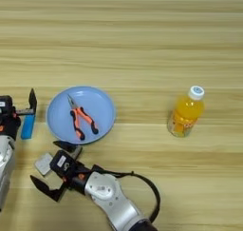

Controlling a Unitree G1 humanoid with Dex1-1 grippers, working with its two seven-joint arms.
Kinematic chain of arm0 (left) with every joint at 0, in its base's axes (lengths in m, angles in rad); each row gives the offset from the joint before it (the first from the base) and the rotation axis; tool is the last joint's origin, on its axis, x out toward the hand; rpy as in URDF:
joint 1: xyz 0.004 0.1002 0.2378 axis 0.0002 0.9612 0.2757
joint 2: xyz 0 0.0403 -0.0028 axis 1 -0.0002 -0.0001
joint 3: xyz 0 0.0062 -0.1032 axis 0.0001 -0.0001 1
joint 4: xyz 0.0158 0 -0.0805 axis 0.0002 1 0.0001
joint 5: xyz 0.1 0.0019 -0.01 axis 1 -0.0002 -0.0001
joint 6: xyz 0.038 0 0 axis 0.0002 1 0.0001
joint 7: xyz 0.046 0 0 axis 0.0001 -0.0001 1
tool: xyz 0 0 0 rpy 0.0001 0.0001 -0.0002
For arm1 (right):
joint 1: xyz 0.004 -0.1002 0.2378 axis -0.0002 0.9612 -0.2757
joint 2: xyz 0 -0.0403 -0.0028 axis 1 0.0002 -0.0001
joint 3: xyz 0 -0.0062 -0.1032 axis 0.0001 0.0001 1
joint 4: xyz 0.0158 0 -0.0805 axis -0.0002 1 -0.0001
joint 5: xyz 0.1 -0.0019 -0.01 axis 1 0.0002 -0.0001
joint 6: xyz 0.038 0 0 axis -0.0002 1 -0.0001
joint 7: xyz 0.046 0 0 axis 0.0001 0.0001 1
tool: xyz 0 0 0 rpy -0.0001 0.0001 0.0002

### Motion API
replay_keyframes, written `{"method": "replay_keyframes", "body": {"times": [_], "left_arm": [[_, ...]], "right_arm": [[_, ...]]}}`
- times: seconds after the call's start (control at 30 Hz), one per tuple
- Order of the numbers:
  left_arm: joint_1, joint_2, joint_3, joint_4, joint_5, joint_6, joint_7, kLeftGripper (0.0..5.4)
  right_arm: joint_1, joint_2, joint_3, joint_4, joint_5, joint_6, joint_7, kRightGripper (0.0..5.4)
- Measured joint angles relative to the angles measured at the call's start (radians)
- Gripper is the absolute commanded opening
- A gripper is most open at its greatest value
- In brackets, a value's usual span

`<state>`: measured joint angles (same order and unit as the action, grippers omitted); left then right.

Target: Move the objects on the table

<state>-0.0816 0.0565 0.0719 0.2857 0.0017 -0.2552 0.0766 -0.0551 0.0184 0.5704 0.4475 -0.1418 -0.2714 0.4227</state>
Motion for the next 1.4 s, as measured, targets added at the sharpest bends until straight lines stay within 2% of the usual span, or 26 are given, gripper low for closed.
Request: {"method": "replay_keyframes", "body": {"times": [0.43,0.7,0.93,1.23,1.4], "left_arm": [[0.000,-0.002,0.000,0.000,0.000,0.000,0.001,5.40],[0.000,-0.002,0.000,0.000,0.000,0.000,0.001,5.40],[0.000,-0.002,0.001,0.000,0.000,0.000,0.001,5.40],[0.000,-0.001,0.001,0.000,0.000,0.000,0.001,5.40],[0.000,-0.001,0.002,0.000,0.000,0.000,0.001,5.40]], "right_arm": [[-0.001,0.000,0.003,0.003,0.008,-0.001,0.000,3.25],[0.002,0.000,0.007,-0.002,0.009,0.000,0.001,2.49],[0.016,0.000,0.007,-0.024,0.011,0.008,0.000,2.49],[0.067,-0.004,0.001,-0.136,0.010,0.091,0.001,2.49],[0.086,-0.019,-0.024,-0.306,0.015,0.144,0.001,2.48]]}}
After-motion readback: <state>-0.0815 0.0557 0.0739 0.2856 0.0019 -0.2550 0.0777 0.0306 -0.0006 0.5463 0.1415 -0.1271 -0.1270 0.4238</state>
